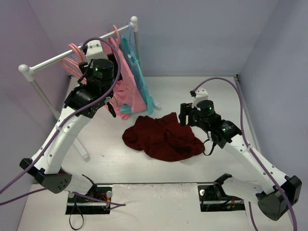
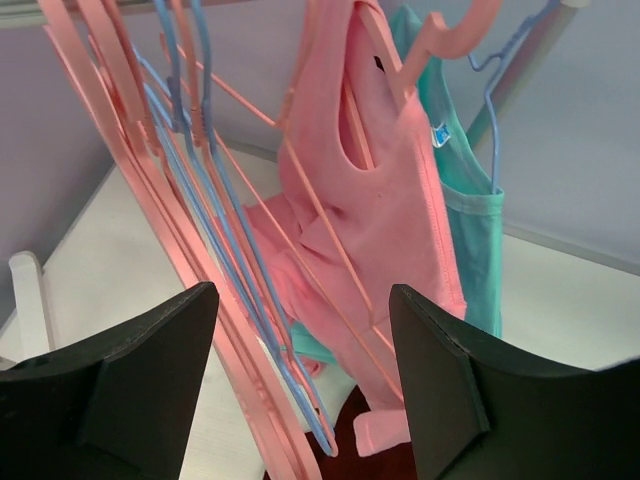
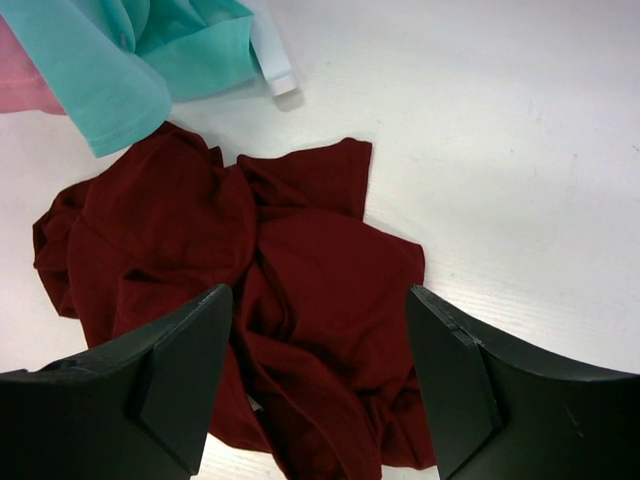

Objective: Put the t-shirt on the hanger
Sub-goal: Pick up the hanger from the clothesline.

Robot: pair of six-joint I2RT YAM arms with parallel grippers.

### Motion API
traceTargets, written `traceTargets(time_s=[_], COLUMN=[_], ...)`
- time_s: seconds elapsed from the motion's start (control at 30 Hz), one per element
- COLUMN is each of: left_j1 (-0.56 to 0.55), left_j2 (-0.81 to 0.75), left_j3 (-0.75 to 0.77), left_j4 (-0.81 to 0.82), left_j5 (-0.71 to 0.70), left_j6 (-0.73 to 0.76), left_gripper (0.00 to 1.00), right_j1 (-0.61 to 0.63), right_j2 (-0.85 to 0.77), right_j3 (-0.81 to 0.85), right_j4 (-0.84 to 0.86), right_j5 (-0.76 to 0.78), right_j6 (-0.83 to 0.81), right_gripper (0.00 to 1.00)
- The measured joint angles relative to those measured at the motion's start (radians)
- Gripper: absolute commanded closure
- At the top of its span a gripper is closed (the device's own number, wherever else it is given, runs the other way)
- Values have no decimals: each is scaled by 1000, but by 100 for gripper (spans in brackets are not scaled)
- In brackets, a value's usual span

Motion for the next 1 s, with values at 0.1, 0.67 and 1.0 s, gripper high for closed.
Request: traceTargets(time_s=[0.1, 0.67, 1.0], left_j1=[21, 165, 226], left_j2=[-11, -65, -77], left_j3=[-20, -130, -166], left_j4=[1, -42, -68], left_j5=[3, 67, 141], left_j6=[-4, -88, -140], left_gripper=[44, 46, 46], right_j1=[0, 0, 0], right_j2=[0, -8, -27], right_j3=[-6, -39, -70], right_j4=[0, 2, 2], right_j5=[-11, -53, -62], right_j6=[-6, -24, -30], right_gripper=[33, 30, 29])
